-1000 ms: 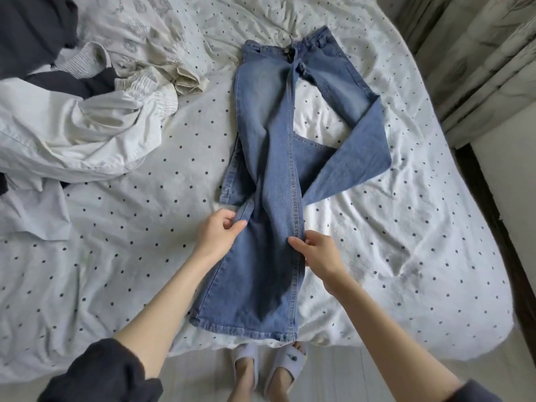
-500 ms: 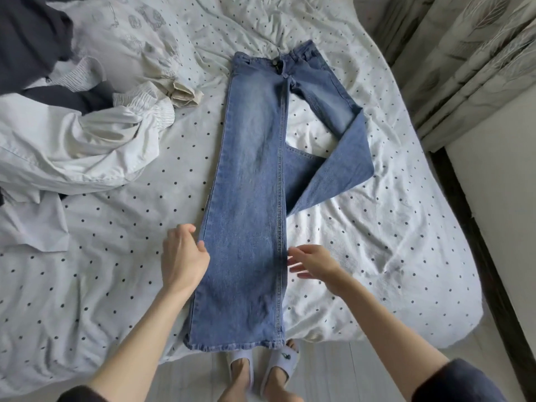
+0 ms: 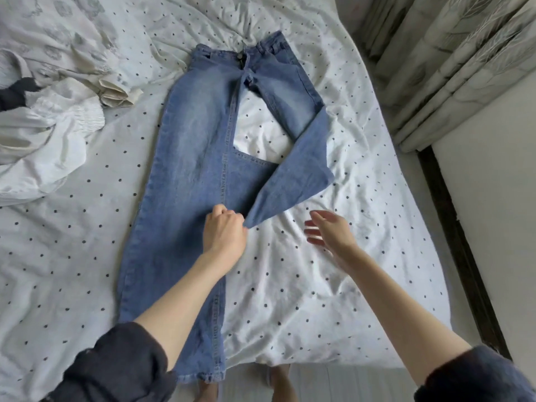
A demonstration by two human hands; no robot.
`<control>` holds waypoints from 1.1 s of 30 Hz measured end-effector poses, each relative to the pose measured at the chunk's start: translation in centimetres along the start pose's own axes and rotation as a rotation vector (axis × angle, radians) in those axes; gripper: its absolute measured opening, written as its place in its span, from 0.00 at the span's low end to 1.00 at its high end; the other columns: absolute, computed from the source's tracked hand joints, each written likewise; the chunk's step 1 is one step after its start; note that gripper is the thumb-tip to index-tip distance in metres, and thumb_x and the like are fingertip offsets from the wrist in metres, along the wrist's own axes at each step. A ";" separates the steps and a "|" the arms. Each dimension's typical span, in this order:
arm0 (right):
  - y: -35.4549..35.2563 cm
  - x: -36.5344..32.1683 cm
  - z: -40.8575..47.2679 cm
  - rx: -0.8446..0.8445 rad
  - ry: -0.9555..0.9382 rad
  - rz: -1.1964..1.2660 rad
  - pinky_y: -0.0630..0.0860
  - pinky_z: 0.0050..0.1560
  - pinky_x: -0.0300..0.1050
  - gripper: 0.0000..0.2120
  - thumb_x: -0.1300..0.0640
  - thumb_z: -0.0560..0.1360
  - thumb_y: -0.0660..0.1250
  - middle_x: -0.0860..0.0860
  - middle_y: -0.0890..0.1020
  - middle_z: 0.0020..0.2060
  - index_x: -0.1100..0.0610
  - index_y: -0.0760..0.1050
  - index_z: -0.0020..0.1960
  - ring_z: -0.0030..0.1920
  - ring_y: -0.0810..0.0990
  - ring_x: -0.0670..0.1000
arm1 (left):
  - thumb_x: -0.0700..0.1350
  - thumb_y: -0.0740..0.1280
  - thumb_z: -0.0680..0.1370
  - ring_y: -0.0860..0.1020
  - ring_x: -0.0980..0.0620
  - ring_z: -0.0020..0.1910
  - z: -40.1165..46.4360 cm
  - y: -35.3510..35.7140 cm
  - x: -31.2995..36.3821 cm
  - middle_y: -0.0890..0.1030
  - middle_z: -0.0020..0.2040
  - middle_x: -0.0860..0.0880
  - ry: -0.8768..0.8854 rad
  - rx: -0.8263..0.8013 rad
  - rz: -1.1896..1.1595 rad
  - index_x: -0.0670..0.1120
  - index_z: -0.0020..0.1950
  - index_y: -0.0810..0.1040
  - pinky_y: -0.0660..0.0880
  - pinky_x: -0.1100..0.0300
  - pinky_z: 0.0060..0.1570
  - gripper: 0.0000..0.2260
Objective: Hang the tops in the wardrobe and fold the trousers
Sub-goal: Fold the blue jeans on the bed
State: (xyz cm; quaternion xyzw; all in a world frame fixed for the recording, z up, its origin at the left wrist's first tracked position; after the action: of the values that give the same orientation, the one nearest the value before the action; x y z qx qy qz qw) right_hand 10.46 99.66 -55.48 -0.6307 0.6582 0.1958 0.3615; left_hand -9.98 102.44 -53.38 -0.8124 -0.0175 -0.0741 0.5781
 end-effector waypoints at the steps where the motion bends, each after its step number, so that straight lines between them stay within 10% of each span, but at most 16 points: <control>1: -0.8 0.0 -0.1 -0.020 0.001 0.018 0.78 0.49 0.47 0.13 0.58 0.80 0.59 0.53 0.79 0.43 0.62 0.73 0.62 0.44 0.79 0.52 | 0.46 0.60 0.80 0.68 0.48 0.63 -0.1 0.1 0.6 0.78 0.56 0.48 -0.009 -0.003 0.032 0.44 0.57 0.77 0.62 0.57 0.59 0.10; 9: -5.4 0.8 -2.3 -0.169 0.029 -0.012 0.79 0.51 0.45 0.16 0.52 0.80 0.61 0.54 0.81 0.51 0.61 0.75 0.60 0.49 0.81 0.51 | 0.43 0.61 0.79 0.79 0.39 0.46 -6.2 -0.5 10.4 0.81 0.46 0.43 0.249 0.003 -0.118 0.42 0.46 0.74 0.63 0.55 0.37 0.05; 16: -8.9 0.6 -1.8 -0.196 -0.009 -0.269 0.76 0.55 0.59 0.41 0.33 0.66 0.64 0.69 0.77 0.50 0.71 0.71 0.57 0.43 0.77 0.59 | 0.42 0.56 0.81 0.74 0.43 0.61 -8.2 3.6 20.7 0.75 0.65 0.45 0.474 -0.371 -0.273 0.47 0.73 0.64 0.73 0.50 0.53 0.19; 19: -9.4 0.8 -1.6 -0.182 -0.050 -0.372 0.77 0.48 0.54 0.24 0.45 0.74 0.67 0.65 0.80 0.48 0.69 0.77 0.49 0.45 0.78 0.63 | 0.43 0.54 0.82 0.69 0.46 0.68 -9.2 6.0 19.8 0.71 0.70 0.48 0.482 -0.522 -0.282 0.50 0.73 0.65 0.69 0.49 0.62 0.19; 25: -8.8 3.4 -0.9 -0.128 -0.049 -0.636 0.61 0.27 0.40 0.11 0.63 0.74 0.64 0.52 0.69 0.29 0.61 0.69 0.34 0.32 0.67 0.51 | 0.35 0.55 0.77 0.74 0.43 0.60 -5.1 3.1 12.2 0.78 0.59 0.43 0.196 0.070 -0.456 0.41 0.62 0.77 0.68 0.52 0.64 0.17; 29: -11.1 5.6 -0.6 -0.050 0.018 -0.399 0.64 0.35 0.42 0.16 0.62 0.75 0.63 0.52 0.66 0.26 0.59 0.64 0.30 0.31 0.64 0.52 | 0.44 0.58 0.82 0.65 0.45 0.70 -0.8 6.9 9.1 0.66 0.72 0.43 -0.170 -0.271 -0.571 0.41 0.75 0.58 0.61 0.54 0.70 0.23; 33: -11.8 5.5 -0.7 -0.082 0.012 -0.316 0.65 0.38 0.46 0.18 0.61 0.74 0.66 0.51 0.65 0.26 0.57 0.64 0.28 0.33 0.64 0.52 | 0.47 0.64 0.79 0.76 0.46 0.56 0.5 9.3 8.3 0.78 0.56 0.44 -0.331 -0.302 -0.779 0.43 0.62 0.74 0.72 0.57 0.55 0.14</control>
State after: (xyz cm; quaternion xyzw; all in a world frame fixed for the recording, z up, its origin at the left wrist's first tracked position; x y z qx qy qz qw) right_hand 22.12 93.83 -56.63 -0.7419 0.5442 0.1595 0.3577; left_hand -0.68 99.36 -61.06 -0.8214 -0.4034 -0.1571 0.3713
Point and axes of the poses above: each hand's wrist, its own z-axis towards the middle knuckle, its own y-axis out of the palm, x = y × z, the point moved 8 cm from there along z, towards the middle knuckle
